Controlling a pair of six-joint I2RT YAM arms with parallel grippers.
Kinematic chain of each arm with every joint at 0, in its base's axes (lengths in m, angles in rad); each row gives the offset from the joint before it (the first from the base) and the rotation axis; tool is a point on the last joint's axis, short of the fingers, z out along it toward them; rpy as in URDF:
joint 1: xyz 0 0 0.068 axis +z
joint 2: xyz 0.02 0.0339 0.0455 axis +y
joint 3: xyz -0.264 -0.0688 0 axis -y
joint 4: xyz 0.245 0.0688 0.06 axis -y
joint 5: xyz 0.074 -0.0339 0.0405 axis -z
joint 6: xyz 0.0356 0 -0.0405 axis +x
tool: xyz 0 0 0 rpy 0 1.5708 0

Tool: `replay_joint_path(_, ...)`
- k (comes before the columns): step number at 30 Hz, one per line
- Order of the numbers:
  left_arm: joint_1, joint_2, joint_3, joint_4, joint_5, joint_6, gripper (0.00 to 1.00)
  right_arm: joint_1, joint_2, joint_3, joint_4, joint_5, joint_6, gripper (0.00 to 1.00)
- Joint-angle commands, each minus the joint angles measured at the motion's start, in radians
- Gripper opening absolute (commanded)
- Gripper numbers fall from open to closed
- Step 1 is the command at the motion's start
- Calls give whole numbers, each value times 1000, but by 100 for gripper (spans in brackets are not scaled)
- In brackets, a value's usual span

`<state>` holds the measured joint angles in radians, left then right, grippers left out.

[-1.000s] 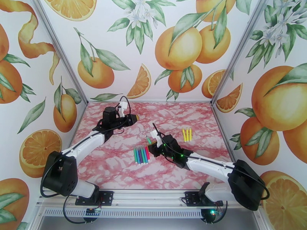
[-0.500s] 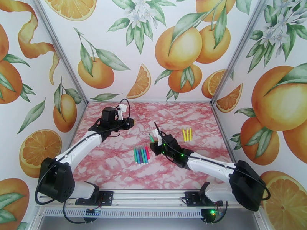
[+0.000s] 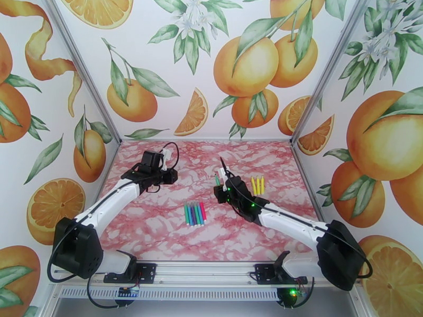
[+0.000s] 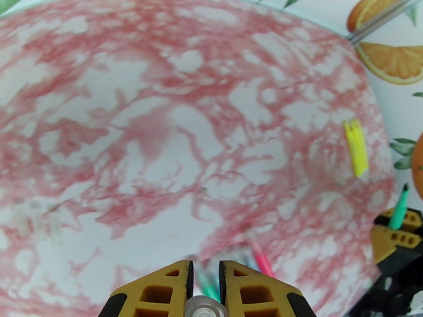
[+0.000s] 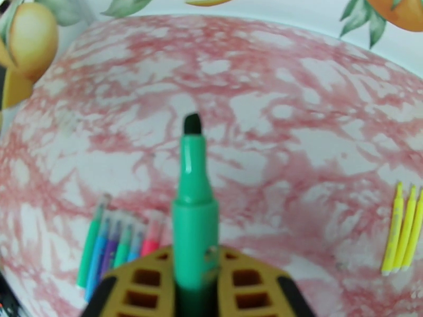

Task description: Open the pen caps

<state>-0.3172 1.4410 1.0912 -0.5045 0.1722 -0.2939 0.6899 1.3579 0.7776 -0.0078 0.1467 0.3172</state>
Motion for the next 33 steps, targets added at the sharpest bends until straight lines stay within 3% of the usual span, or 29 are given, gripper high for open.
replay_joint_path(1, -2, 30, 41, -63, -108, 43, 0, -34, 11, 40, -68, 67, 14, 13)
replay_joint_path(12, -2, 155, 71, -100, -227, 91, 0, -128, 80, 103, -171, 123, -10, 15)
replay_joint_path(33, -2, 400, 177, -185, -413, 147, 0, -283, 377, 312, -399, 209, -9, 15)
